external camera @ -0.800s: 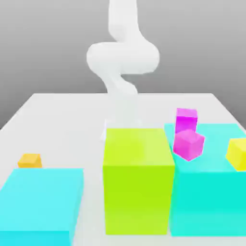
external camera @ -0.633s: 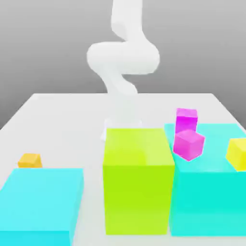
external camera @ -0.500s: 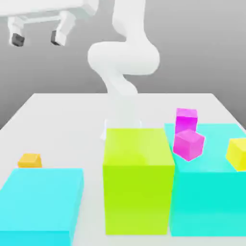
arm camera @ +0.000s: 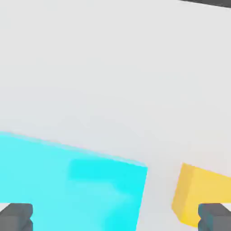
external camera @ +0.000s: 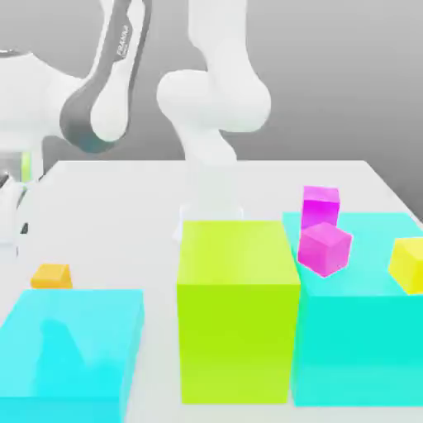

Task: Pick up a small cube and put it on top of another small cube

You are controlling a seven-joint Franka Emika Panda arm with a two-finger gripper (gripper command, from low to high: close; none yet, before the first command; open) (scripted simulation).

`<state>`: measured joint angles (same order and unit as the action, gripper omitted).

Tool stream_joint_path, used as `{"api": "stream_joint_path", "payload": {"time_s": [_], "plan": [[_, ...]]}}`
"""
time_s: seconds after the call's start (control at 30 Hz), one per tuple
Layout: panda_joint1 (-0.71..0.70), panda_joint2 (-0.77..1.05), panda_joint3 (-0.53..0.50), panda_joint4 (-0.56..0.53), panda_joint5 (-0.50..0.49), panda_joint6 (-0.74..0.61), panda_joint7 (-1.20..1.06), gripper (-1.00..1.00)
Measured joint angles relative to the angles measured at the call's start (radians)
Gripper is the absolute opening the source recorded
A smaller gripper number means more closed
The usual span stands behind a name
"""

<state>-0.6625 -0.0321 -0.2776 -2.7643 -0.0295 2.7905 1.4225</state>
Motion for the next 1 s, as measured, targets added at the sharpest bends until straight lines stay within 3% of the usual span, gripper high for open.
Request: {"api": "stream_joint_path", "payload": {"time_s": [0.1, 0.27, 0.3, 0.53, 0.73, 0.83, 1.0], "plan": [[-0.050, 0.099, 0.011, -0.024, 0.093, 0.069, -0.024, 0.00], [-0.153, 0.279, 0.154, 0.005, 0.241, 0.212, -0.129, 0.00], [-0.174, 0.305, 0.177, 0.009, 0.253, 0.233, -0.139, -1.00], [-0.179, 0.306, 0.183, 0.010, 0.250, 0.236, -0.135, -1.00], [-0.139, 0.111, 0.102, -0.028, 0.086, 0.080, -0.014, -1.00], [-0.100, 0.003, 0.150, -0.022, 0.043, -0.027, 0.100, -1.00], [0.033, -0.171, 0.286, 0.011, 0.077, -0.224, 0.301, -1.00]]}}
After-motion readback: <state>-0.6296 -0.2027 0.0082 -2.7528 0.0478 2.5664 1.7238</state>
